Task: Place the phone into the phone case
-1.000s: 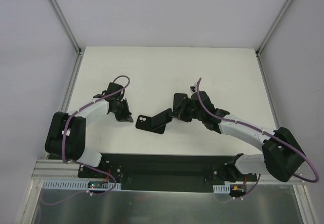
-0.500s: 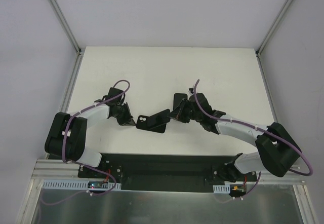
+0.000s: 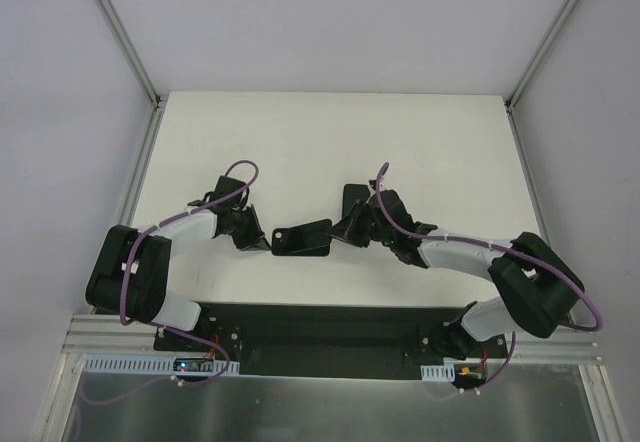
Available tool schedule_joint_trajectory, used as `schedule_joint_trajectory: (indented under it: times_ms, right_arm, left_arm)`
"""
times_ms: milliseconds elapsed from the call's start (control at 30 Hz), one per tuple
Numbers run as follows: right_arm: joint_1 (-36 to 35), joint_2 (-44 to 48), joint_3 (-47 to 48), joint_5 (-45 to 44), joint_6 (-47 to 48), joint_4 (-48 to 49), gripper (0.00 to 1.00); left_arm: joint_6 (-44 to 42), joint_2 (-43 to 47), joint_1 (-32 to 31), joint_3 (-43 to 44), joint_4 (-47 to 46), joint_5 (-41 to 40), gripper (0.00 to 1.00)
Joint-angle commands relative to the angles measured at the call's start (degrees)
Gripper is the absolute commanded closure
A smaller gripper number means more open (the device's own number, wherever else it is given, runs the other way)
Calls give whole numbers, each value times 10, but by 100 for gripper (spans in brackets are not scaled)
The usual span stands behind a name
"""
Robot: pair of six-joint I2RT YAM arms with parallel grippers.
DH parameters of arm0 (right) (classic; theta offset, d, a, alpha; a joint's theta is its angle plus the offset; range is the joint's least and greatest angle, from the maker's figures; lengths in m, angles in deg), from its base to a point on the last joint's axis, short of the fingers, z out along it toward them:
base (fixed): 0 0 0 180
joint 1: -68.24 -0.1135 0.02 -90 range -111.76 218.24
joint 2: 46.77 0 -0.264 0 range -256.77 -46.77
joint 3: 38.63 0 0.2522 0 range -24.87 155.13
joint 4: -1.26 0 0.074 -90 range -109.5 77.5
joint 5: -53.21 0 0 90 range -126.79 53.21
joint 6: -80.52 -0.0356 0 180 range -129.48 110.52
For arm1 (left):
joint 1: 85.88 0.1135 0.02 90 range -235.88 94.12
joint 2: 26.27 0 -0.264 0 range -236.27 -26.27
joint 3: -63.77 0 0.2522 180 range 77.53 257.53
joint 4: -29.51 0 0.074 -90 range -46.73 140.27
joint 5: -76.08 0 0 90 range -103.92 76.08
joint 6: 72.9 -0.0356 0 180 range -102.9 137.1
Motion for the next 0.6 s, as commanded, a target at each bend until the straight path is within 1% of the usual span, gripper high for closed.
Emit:
schedule_joint_trajectory:
  times_ms: [0, 300, 567]
  right_arm:
    - [-18, -31, -12, 30, -4, 33, 98]
    - [-18, -80, -6, 54, 34, 34, 97]
    - [-19, -136, 33, 81, 54, 33, 96]
  left_arm:
    - [1, -4, -11, -14, 9, -17, 100]
    - [-13, -20, -11, -2, 9, -35, 100]
    - [-22, -42, -11, 34, 17, -47, 100]
